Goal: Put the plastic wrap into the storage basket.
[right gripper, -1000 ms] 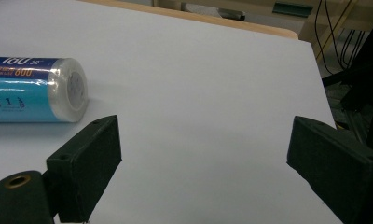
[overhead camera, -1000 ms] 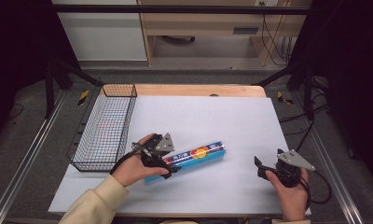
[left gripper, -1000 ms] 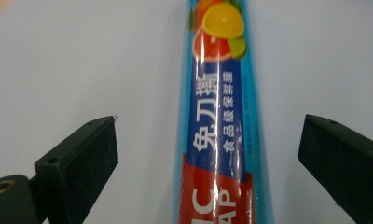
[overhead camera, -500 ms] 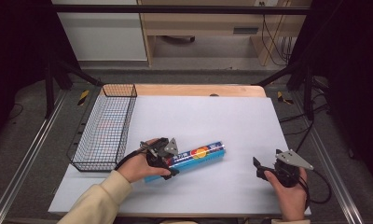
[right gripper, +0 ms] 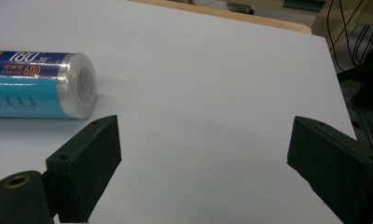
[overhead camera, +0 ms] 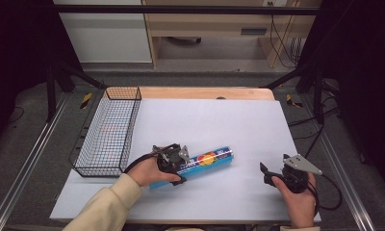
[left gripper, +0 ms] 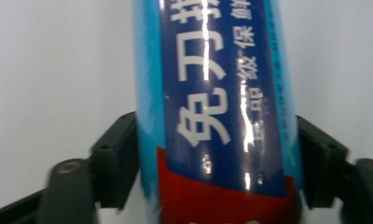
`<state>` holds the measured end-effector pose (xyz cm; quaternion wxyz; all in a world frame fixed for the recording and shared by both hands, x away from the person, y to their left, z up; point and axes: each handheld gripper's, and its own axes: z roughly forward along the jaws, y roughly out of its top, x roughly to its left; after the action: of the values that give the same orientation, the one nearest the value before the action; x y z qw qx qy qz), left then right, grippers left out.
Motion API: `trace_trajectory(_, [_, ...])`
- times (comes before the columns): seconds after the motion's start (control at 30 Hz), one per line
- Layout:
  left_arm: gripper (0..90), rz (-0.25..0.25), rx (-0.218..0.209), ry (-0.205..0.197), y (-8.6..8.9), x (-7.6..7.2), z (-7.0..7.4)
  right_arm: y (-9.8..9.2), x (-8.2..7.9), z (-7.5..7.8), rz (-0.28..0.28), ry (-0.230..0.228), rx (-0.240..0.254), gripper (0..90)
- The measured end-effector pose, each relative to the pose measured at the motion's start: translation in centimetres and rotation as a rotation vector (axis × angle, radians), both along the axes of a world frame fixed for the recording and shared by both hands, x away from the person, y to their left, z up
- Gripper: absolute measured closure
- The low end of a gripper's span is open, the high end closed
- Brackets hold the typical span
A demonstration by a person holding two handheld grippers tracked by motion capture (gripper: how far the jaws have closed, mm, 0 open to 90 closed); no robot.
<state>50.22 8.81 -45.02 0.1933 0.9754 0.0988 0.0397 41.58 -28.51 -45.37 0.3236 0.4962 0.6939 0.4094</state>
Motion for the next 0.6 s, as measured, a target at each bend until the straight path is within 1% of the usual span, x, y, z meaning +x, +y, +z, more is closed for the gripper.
trace_trajectory(0.1, [29.7,0.001,0.006,-0.011,-0.1,-0.1,0.1,0.0,0.0,0.0,0.000,0.000,0.000,10.1])
trace_trajectory(0.2, [30.4,0.016,-0.023,-0.004,0.3,0.0,0.1,0.0,0.0,0.0,0.000,-0.001,0.000,10.1])
trace_trajectory(0.33, [30.8,0.019,-0.010,-0.047,0.3,-0.4,0.2,0.0,0.0,0.0,-0.001,-0.003,0.000,10.3])
trace_trajectory(0.37, [30.8,0.023,-0.013,-0.048,0.4,-0.4,0.3,0.0,0.0,0.0,-0.001,-0.003,0.000,10.3])
trace_trajectory(0.43, [30.9,0.037,-0.040,-0.043,0.7,-0.6,0.8,0.0,0.0,0.0,-0.003,-0.004,0.002,10.4])
trace_trajectory(0.5, [31.0,0.043,-0.064,-0.056,1.0,-0.7,1.3,0.0,0.0,0.0,-0.004,-0.007,0.001,10.4])
trace_trajectory(0.53, [31.0,0.060,-0.082,-0.056,1.3,-0.8,2.0,0.0,-0.1,0.1,-0.003,-0.004,0.004,10.4])
trace_trajectory(0.57, [31.0,0.060,-0.082,-0.056,1.3,-0.8,2.0,0.0,-0.1,0.1,-0.003,-0.004,0.004,10.4])
trace_trajectory(0.6, [31.0,0.074,-0.096,-0.069,1.5,-1.0,2.6,0.0,-0.1,0.1,-0.003,-0.007,0.003,10.4])
